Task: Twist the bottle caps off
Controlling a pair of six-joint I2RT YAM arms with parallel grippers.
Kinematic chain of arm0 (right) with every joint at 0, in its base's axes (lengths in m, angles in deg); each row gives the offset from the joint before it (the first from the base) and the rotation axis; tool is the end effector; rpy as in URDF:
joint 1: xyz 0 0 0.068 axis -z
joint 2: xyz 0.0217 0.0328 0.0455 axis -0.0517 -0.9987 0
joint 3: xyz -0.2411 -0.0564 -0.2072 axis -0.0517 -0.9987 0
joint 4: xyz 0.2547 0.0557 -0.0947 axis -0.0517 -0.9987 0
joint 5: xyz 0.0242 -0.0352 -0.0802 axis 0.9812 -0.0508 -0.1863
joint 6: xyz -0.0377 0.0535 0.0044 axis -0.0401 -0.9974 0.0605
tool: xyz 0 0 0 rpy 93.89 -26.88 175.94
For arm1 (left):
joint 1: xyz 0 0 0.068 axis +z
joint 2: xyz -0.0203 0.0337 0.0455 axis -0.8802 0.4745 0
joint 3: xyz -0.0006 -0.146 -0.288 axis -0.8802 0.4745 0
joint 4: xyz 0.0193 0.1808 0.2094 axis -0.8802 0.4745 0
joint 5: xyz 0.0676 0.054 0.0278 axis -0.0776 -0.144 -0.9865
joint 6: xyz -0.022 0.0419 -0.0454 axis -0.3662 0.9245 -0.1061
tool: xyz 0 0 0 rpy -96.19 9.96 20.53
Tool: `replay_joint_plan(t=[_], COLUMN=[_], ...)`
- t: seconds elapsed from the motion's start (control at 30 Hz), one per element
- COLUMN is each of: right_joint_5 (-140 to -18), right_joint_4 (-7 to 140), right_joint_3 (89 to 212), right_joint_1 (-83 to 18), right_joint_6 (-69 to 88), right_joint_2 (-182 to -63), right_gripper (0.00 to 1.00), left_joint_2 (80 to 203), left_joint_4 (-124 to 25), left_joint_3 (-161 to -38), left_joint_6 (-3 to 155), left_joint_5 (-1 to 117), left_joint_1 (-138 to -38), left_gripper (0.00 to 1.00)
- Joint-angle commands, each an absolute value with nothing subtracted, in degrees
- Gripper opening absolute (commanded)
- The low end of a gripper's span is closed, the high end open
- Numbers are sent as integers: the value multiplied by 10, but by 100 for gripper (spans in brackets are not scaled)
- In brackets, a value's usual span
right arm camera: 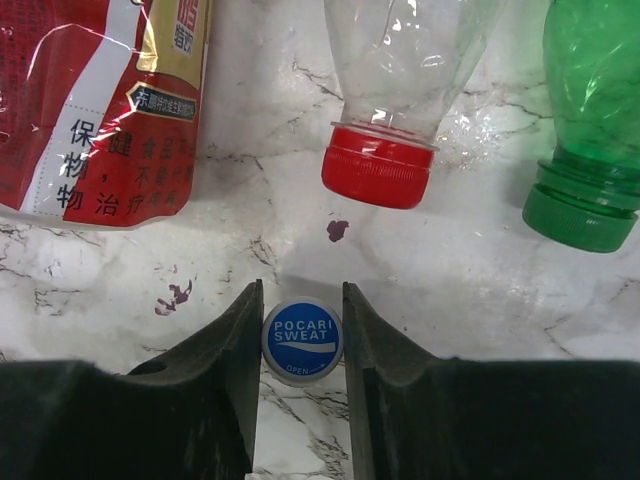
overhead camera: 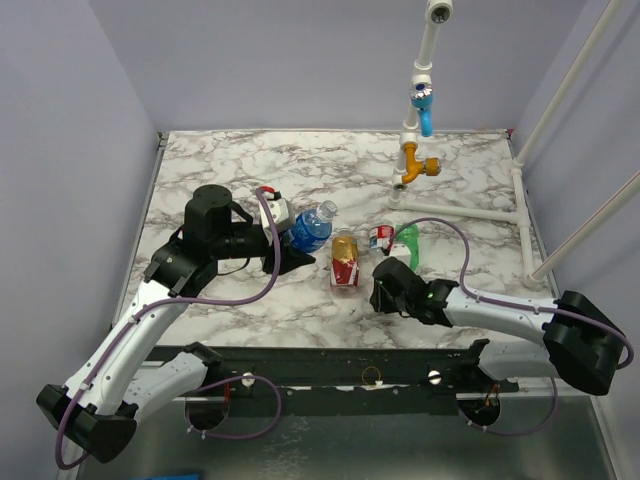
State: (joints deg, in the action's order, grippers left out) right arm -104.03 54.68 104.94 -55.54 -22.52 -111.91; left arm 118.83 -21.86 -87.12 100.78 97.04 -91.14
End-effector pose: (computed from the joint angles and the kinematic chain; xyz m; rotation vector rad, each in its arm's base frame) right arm 0.1513 0.1721 0.1886 -0.1711 2.4578 0.3223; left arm 0.1431 -0.1245 0.4190 1.1976 1.4856 -0.9719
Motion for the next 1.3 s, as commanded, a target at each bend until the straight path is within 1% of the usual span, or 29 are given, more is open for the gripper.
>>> replay_joint_plan(t=[0.0, 0.03, 0.13, 0.23, 0.3, 0.4, 0.53, 0.6, 0.67, 0.73, 0.9, 1.1, 1.13, 1.2, 1.27], right_joint_5=[-1064, -1061, -1053, -1050, -1051, -1041, -977, -936, -906, -885, -824, -790, -788, -788, -789], right_joint_4=[551, 548, 534, 512, 491, 466, 489, 508, 519, 538, 603, 661, 666, 667, 667], right_joint_3=[1048, 1048, 1051, 1058, 1071, 1118, 1208, 1262, 1316, 1364, 1440, 1469, 1470, 1471, 1470], right_joint_1=[-568, -571, -573, -573, -573, -573, -573, -573, -573, -573, -573, -573, -573, -573, -573], right_joint_6=[-261, -264, -274, -277, -271, -231, -158, -131, -111, -100, -81, -82, -82, -84, -86], right_joint_2=[-1133, -1134, -1133, -1115, -1083, -1009, -921, -908, -917, -939, -1007, -1066, -1070, -1077, -1083], right_gripper=[36, 39, 56, 67, 70, 71, 79, 83, 88, 90, 92, 90, 88, 82, 68], left_joint_2=[1190, 1191, 1192, 1190, 1188, 1185, 1182, 1181, 1180, 1180, 1179, 1180, 1181, 1182, 1183], left_joint_4=[-229, -230, -231, -230, -231, -231, -231, -231, -231, -231, -231, -230, -231, -231, -231], left_joint_3=[-876, -876, -879, -881, -881, -879, -878, -876, -875, -874, -875, -878, -878, -878, -878], left_joint_6=[1012, 1011, 1010, 1008, 1006, 1004, 1001, 1000, 1000, 1001, 1004, 1003, 1004, 1004, 1004], left_joint_5=[969, 969, 970, 971, 971, 969, 967, 970, 972, 973, 975, 974, 974, 971, 973], left_joint_1=[-910, -910, -910, -910, -910, -910, -910, -910, -910, -910, -910, -910, -910, -910, -910], left_gripper=[14, 14, 14, 14, 14, 14, 14, 14, 14, 14, 14, 14, 14, 14, 14])
